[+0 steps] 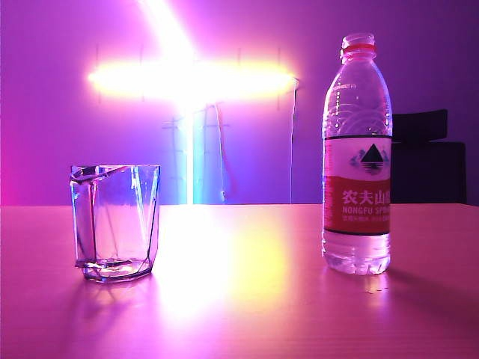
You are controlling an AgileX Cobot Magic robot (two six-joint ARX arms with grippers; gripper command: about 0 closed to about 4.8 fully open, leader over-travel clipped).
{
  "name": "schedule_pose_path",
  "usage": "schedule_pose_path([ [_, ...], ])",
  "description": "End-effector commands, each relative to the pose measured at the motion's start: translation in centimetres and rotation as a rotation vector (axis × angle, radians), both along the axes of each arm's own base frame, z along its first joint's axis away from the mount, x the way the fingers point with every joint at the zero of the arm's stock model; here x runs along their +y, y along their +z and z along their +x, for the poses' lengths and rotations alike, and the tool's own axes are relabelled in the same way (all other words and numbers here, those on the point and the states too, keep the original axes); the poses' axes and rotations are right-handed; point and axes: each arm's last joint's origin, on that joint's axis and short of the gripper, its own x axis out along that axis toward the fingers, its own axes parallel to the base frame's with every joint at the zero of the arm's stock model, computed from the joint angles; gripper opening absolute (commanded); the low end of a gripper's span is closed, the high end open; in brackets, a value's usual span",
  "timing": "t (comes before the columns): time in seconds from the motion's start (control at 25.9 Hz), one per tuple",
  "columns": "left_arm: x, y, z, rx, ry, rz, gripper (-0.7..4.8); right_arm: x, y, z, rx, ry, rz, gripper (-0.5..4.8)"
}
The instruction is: Pick up the mineral water bottle on the table and pour water into the mug until it's half full.
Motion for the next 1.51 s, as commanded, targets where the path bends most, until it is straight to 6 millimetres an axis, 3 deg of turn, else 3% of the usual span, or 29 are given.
schedule_pose_path([
  [0.04,-1.1,0.2,-0.3,-0.004,-0.122,-0.005,-0.02,0.6,0.3,-0.2,-0.016,0.128,0.012,0.2],
  [0.12,-2.0,0.1,-0.7,0.008,-0.216,0.0,-0.02,1.3,0.8,-0.4,0.011,0.194,0.012,0.31],
  [0.19,-2.6,0.0,-1.0,0.016,-0.287,0.004,-0.02,2.0,1.4,-0.5,0.036,0.226,-0.032,1.21],
  [0.35,-3.0,0.0,-1.3,0.017,-0.326,0.005,-0.02,3.3,1.2,0.1,0.074,0.255,-0.196,4.79],
  [0.58,-3.0,0.0,-1.3,0.017,-0.325,0.004,-0.02,6.0,0.0,2.0,0.144,0.244,-0.319,4.79],
  [0.7,-3.0,0.0,-1.3,0.017,-0.325,0.004,-0.02,7.3,-0.9,4.1,0.145,0.17,-0.355,4.79],
  [1.08,-3.0,0.0,-1.3,0.017,-0.326,0.004,-0.02,9.5,-3.6,8.0,0.151,0.189,-0.354,4.79],
  [1.51,-3.0,0.0,-1.3,0.016,-0.325,0.004,-0.02,10.9,-4.5,10.4,0.134,0.155,-0.344,4.79],
])
